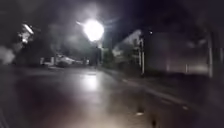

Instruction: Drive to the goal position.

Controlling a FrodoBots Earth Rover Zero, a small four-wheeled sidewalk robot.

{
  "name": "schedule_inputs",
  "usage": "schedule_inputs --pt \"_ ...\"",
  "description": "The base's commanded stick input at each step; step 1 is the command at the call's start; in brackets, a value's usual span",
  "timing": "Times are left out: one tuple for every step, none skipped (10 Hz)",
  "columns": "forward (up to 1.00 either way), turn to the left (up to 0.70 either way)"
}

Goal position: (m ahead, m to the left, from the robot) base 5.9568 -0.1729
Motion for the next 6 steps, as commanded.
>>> schedule_inputs --pt "0.7 0.0" --pt "0.7 0.0" --pt "0.7 0.0" --pt "0.7 0.0" --pt "0.7 0.0" --pt "0.7 0.0"
